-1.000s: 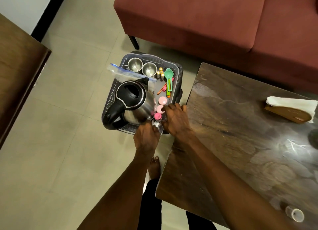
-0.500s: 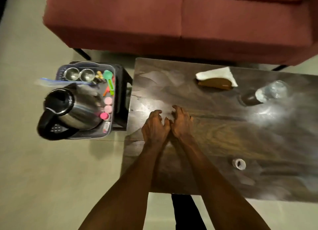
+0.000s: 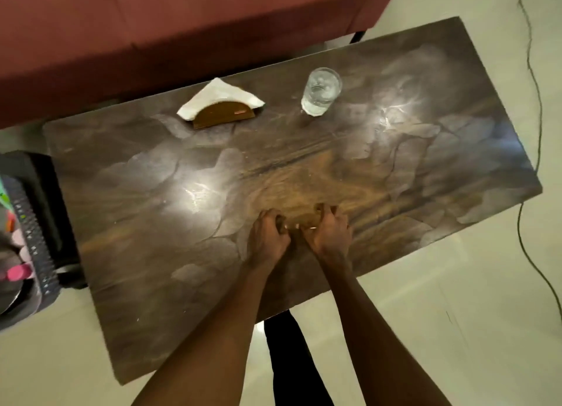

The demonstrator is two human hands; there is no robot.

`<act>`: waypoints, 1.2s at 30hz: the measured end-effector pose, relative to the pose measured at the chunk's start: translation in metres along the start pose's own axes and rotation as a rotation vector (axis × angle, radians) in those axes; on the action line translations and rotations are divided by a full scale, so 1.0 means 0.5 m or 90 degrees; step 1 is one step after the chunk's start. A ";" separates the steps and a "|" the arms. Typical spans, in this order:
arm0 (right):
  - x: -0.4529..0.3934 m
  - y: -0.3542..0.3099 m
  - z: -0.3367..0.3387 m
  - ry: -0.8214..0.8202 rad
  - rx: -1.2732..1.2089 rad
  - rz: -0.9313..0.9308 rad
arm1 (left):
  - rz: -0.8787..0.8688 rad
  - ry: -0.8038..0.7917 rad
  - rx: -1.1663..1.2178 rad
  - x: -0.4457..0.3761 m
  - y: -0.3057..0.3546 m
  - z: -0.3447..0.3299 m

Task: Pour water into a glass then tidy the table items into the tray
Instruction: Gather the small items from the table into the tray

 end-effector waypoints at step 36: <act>0.259 -0.677 -0.500 -0.284 0.102 0.537 | 0.330 0.344 -0.129 0.155 -0.676 0.421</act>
Point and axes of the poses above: each hand's wrist, its own x-axis away from the middle knuckle, its own z-axis out of the back of the hand, y = z × x, the point moved 4 cm from there along -x, towards the middle knuckle, and after that the axes turned 15 degrees about -x, right-handed, at the moved point
